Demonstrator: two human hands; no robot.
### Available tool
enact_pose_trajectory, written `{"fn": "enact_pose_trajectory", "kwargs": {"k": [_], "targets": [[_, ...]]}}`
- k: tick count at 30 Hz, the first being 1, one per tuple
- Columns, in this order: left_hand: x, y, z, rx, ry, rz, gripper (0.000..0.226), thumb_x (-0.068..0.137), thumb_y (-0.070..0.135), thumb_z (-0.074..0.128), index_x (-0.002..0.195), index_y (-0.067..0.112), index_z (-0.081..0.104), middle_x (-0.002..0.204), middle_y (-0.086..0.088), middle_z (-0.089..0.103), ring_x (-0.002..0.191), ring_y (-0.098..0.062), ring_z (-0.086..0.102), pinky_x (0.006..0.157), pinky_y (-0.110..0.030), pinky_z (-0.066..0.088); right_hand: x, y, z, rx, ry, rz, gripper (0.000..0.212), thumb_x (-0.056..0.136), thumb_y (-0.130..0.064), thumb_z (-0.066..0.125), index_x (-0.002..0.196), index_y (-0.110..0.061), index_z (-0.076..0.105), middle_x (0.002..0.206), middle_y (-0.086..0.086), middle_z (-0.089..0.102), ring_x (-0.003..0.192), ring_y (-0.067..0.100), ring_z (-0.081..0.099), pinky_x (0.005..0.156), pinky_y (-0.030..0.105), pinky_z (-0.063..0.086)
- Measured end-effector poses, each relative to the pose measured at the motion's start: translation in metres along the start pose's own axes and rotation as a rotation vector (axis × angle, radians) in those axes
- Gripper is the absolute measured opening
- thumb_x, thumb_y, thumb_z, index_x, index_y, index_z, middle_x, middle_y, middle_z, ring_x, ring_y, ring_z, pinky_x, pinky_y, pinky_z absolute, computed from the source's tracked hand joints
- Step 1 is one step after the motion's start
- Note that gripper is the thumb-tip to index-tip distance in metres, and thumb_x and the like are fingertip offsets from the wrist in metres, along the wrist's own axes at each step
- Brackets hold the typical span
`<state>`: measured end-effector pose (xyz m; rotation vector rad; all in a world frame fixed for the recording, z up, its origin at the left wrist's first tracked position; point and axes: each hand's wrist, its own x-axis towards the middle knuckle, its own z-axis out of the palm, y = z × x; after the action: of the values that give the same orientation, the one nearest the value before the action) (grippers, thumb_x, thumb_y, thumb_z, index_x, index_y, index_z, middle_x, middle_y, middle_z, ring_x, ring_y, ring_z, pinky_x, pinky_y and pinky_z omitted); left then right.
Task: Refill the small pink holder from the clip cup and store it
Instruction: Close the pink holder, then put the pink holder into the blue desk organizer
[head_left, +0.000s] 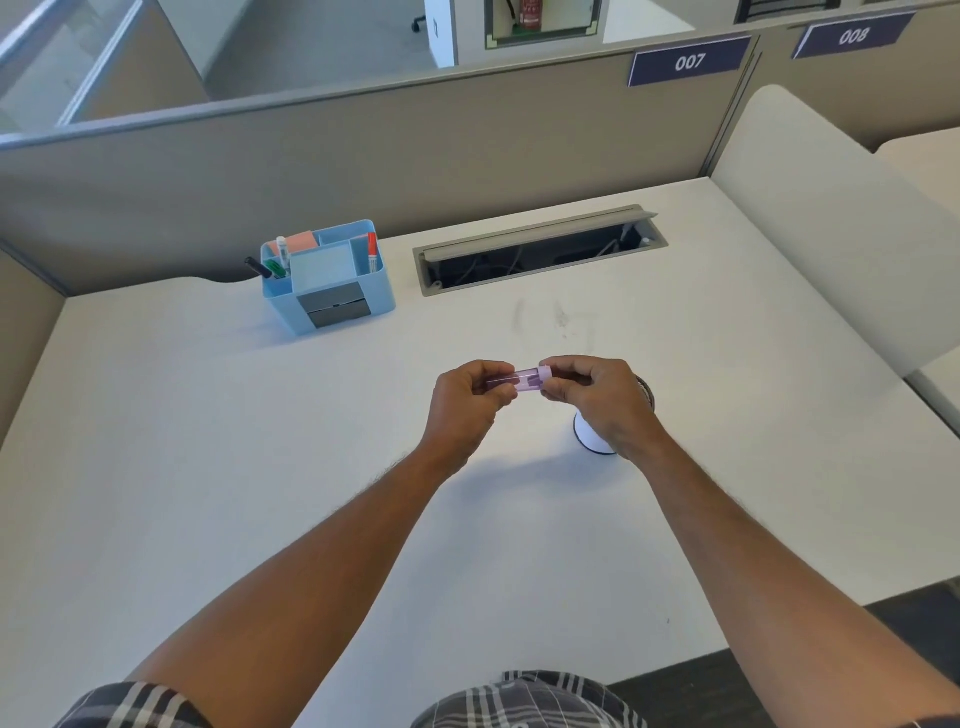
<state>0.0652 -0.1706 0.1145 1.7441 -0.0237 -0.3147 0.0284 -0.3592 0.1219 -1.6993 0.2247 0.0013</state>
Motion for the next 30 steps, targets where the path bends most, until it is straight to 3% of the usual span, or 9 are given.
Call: {"fn": "enact_pose_trajectory", "kwargs": {"k": [3,6,10,15,17,20,22,26,30], "targets": [[0.0,-0.002,-0.019,0.17,-0.008,0.079,0.022,0.089,0.009,0.069,0.109,0.016,0.071,0.093,0.001,0.075,0.075,-0.009,0.067,0.072,-0.019,0.056,0.002,0.004,0.02,0.048,-0.027,0.008,0.016,0.092,-0.008,0.073,0.099,-0.021,0.077,0.092,0.002,0.079,0.084,0.016,0.074,0.089,0.026,0.058],[-0.002,-0.007,-0.041,0.364,0.011,0.163,0.028,0.089,0.011,0.07,0.116,0.015,0.067,0.1,0.001,0.069,0.081,-0.008,0.064,0.067,-0.009,0.047,0.006,0.01,0.047,0.103,-0.051,0.023,0.018,0.094,-0.008,0.07,0.098,-0.023,0.078,0.094,0.002,0.08,0.087,0.018,0.074,0.09,0.027,0.058],[-0.003,-0.02,-0.075,0.658,0.031,0.317,0.024,0.09,0.01,0.067,0.115,0.01,0.067,0.109,-0.006,0.064,0.091,-0.02,0.059,0.08,-0.026,0.045,0.014,0.012,0.085,0.076,-0.099,0.049,0.012,0.093,-0.01,0.072,0.102,-0.014,0.079,0.097,0.006,0.08,0.084,0.016,0.074,0.095,0.035,0.059],[0.0,-0.043,-0.117,0.802,0.132,0.317,0.027,0.095,0.014,0.063,0.121,0.011,0.066,0.119,-0.005,0.069,0.11,-0.024,0.055,0.087,-0.024,0.037,0.023,0.015,0.128,0.045,-0.129,0.073,0.016,0.091,-0.021,0.074,0.104,-0.014,0.077,0.099,0.007,0.079,0.091,0.026,0.075,0.095,0.041,0.059],[0.004,-0.048,-0.136,0.806,0.178,0.286,0.026,0.096,0.016,0.06,0.122,0.013,0.067,0.119,-0.004,0.07,0.111,-0.024,0.055,0.087,-0.023,0.036,0.028,0.023,0.147,-0.124,-0.112,0.036,0.023,0.091,-0.026,0.072,0.112,-0.015,0.073,0.105,0.003,0.075,0.097,0.022,0.071,0.098,0.041,0.055],[0.014,-0.052,-0.159,0.841,0.214,0.267,0.025,0.097,0.018,0.059,0.121,0.013,0.067,0.117,-0.005,0.071,0.106,-0.024,0.056,0.083,-0.026,0.039,0.03,0.041,0.171,-0.398,-0.153,-0.107,0.042,0.094,-0.023,0.07,0.132,-0.007,0.062,0.137,0.009,0.063,0.126,0.023,0.059,0.109,0.031,0.043],[0.024,-0.051,-0.174,0.846,0.245,0.284,0.024,0.096,0.015,0.061,0.119,0.012,0.066,0.115,-0.007,0.069,0.101,-0.025,0.059,0.081,-0.028,0.044,0.032,0.057,0.185,-0.659,-0.224,-0.245,0.052,0.096,-0.025,0.068,0.14,0.0,0.054,0.151,0.017,0.051,0.141,0.032,0.044,0.118,0.04,0.034],[0.051,-0.037,-0.193,0.891,0.264,0.301,0.023,0.096,0.011,0.061,0.118,0.012,0.064,0.114,-0.007,0.063,0.092,-0.025,0.062,0.077,-0.035,0.055,0.029,0.085,0.2,-0.959,-0.312,-0.292,0.057,0.097,-0.029,0.064,0.139,0.006,0.05,0.155,0.028,0.04,0.145,0.044,0.035,0.116,0.05,0.03],[0.089,-0.017,-0.211,0.934,0.269,0.289,0.03,0.093,0.002,0.062,0.121,0.015,0.063,0.127,-0.006,0.061,0.106,-0.022,0.063,0.083,-0.029,0.058,0.022,0.104,0.207,-1.077,-0.232,-0.361,0.056,0.101,-0.035,0.045,0.14,0.004,0.052,0.154,0.025,0.045,0.144,0.041,0.041,0.116,0.053,0.034]]}}
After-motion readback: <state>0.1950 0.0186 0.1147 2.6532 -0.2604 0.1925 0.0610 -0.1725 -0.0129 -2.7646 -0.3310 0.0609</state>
